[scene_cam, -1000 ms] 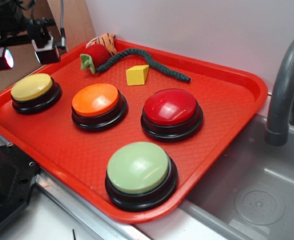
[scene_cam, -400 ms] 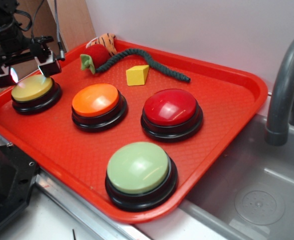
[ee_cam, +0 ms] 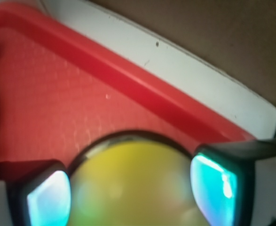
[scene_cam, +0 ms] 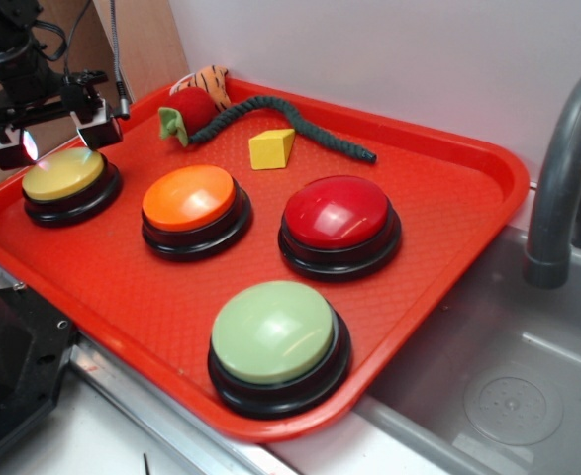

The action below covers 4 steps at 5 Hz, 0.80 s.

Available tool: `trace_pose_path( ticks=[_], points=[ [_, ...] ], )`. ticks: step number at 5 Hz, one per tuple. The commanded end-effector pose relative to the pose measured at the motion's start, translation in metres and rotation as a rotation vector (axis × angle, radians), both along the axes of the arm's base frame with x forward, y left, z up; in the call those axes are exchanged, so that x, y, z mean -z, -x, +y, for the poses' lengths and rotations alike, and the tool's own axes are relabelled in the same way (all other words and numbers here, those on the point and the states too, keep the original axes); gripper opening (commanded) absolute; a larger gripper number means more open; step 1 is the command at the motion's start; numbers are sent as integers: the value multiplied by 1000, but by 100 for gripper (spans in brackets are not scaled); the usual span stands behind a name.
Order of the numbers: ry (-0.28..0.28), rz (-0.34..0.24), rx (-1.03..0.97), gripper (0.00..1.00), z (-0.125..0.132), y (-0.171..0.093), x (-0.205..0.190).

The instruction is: Push the yellow button.

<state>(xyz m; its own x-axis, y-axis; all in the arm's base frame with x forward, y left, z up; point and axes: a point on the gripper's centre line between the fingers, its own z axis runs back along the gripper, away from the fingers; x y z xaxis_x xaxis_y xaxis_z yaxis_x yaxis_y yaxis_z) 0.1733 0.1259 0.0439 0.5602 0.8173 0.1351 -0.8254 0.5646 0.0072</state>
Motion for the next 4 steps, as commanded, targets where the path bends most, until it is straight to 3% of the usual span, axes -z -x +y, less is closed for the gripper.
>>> trace_pose_path(
  ticks=[1,2,4],
  points=[
    [3,-10,123,100,-13,9,-25],
    [92,-42,221,100,-12,13,-42],
    [61,-31,296,100,-18,13,-64]
  ],
)
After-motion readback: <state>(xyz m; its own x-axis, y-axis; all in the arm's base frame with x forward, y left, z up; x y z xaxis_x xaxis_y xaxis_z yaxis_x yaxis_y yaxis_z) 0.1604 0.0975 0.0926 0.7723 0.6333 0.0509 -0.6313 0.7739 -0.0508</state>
